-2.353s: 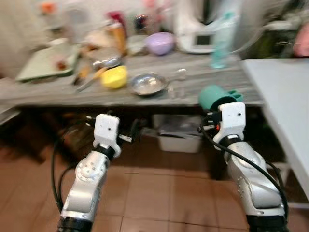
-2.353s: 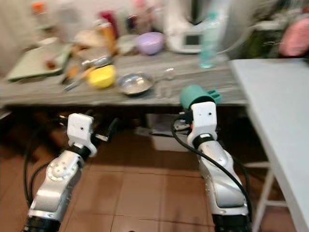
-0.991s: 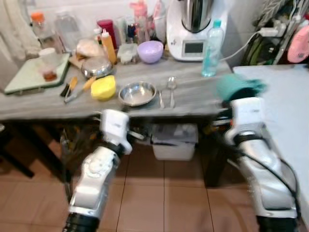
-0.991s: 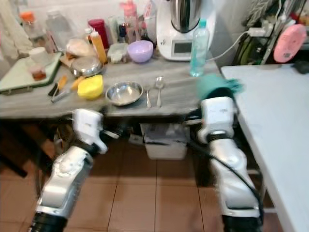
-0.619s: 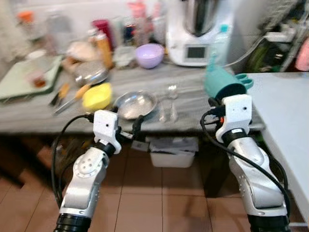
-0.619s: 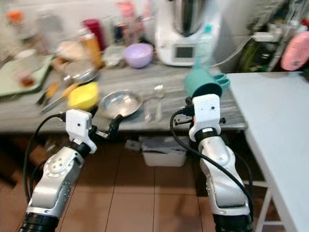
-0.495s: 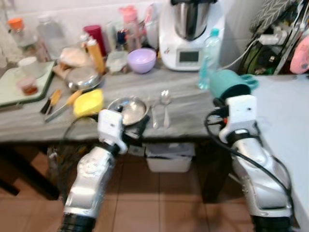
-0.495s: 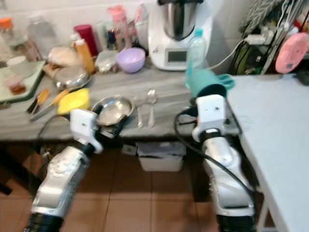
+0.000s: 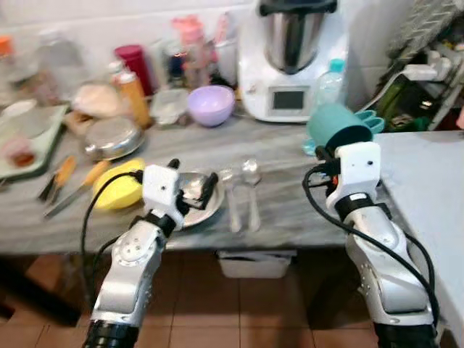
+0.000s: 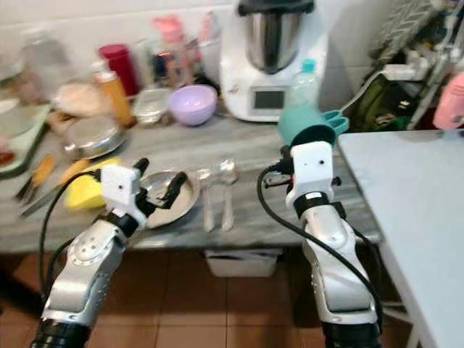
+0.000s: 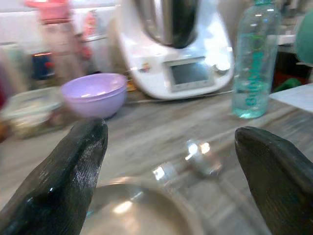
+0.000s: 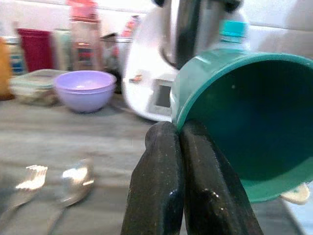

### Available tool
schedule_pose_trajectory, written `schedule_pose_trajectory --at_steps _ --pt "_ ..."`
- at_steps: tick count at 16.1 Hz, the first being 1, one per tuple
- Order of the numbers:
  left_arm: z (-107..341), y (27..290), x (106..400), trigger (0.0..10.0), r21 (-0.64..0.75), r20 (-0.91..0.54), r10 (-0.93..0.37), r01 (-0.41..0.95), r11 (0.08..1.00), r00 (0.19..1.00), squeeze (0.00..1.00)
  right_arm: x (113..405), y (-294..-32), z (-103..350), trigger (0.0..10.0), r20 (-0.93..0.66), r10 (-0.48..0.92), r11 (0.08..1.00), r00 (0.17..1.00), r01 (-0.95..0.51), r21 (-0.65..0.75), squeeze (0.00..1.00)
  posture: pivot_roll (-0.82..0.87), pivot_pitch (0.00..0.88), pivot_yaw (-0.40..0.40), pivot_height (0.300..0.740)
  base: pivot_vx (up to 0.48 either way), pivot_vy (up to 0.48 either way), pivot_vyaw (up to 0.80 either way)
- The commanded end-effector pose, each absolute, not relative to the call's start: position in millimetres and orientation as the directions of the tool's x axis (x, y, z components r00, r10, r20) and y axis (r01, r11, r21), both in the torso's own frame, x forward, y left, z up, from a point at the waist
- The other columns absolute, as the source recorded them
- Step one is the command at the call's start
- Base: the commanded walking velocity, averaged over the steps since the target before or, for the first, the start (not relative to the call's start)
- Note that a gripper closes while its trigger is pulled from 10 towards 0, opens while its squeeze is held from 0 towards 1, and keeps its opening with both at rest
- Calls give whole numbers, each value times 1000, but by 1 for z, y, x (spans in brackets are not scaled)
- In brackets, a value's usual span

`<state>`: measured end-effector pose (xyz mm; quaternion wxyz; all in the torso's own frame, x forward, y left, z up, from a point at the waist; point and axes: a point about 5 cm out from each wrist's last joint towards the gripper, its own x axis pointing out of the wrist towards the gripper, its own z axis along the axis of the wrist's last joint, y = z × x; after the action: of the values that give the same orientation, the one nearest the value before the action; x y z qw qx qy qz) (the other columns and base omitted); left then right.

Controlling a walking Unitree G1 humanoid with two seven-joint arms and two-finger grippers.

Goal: Setting the table

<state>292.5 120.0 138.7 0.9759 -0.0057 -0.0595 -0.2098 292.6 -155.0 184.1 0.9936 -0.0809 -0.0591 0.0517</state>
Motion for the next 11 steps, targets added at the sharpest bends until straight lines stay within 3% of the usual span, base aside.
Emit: schedule_pose_trajectory --at_steps 1,3,5,11 --pt "141 118 293 10000 21 127 -417 418 908 900 0 292 -158 191 10000 140 105 982 985 -81 -169 0 -88 0 58 740 420 0 0" --pt "141 117 293 10000 20 128 -419 420 907 899 0 292 -158 191 10000 142 107 982 984 -82 -170 0 -88 0 58 740 420 0 0" --pt "135 119 286 10000 79 46 -562 558 826 826 0 286 -153 189 10000 9 105 992 994 -104 -76 0 -110 0 73 740 0 0 0" --pt "134 114 287 10000 75 33 -580 577 814 814 0 271 -150 181 10000 -36 133 986 991 -136 -101 0 -135 0 82 740 0 0 0"
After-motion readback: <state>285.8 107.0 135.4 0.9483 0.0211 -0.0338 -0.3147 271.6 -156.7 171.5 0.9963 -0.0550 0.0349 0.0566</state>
